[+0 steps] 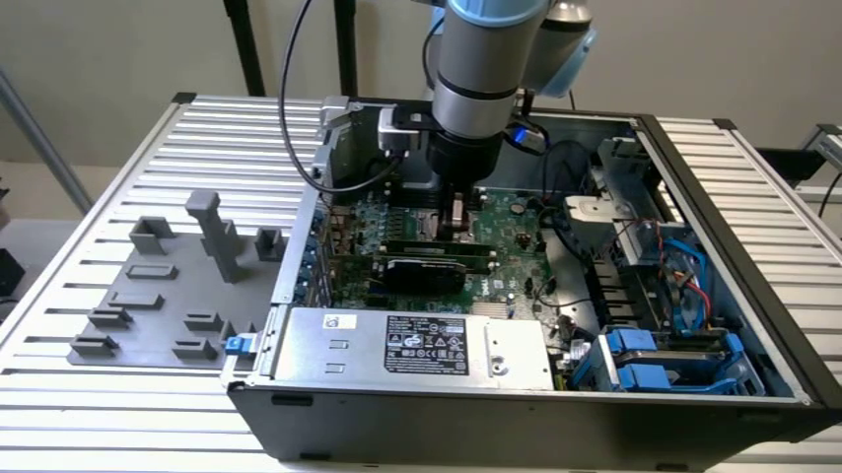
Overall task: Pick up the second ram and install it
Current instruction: 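Press down the second ram until it locks into place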
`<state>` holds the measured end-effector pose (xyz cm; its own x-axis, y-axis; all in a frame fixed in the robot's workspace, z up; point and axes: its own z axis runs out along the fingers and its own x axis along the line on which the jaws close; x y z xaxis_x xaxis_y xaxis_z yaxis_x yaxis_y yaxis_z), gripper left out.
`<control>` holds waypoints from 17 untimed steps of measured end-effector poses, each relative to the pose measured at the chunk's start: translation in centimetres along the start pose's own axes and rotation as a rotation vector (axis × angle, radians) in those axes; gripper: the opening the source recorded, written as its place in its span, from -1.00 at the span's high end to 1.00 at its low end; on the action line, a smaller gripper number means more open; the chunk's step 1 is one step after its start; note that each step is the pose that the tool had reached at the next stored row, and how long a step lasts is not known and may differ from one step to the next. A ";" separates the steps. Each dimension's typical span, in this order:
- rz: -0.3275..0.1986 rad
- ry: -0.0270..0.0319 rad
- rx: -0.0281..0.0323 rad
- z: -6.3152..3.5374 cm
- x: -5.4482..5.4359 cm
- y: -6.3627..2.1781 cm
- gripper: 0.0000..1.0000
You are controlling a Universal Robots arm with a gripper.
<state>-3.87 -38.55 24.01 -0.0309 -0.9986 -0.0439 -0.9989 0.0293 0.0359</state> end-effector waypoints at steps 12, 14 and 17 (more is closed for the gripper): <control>0.000 0.0004 -0.0002 1.66 0.1 0.15 0.79; 0.000 0.0002 -0.0004 1.33 0.0 0.15 0.79; 0.000 -0.0001 -0.0020 0.11 0.0 0.21 0.79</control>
<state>-4.08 -38.53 23.91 -0.0311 -0.9985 -0.0440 -0.9988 0.0294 0.0379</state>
